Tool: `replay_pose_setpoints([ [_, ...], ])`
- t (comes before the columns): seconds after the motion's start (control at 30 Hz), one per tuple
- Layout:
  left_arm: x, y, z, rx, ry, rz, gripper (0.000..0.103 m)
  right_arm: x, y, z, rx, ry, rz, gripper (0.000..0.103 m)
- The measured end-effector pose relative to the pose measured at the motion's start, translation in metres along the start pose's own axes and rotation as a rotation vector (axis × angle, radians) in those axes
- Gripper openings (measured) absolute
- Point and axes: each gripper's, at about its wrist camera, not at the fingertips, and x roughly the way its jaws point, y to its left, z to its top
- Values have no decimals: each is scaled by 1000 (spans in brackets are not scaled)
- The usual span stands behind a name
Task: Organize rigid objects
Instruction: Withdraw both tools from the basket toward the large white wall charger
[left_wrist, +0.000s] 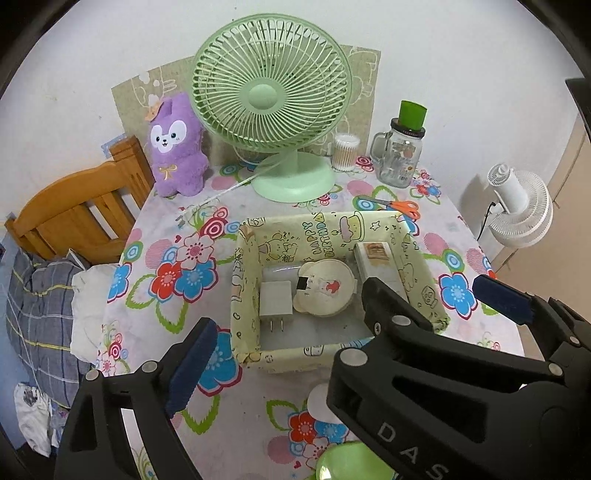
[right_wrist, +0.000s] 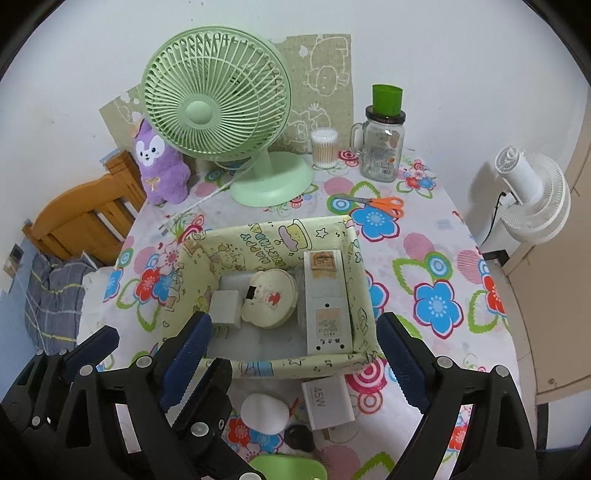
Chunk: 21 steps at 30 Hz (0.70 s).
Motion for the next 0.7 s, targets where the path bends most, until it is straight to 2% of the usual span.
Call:
replay_pose_setpoints([
  [0.7, -41, -5, -26, -3, -31, -5, 94, -48, -1, -27, 3, -37, -21, 95],
])
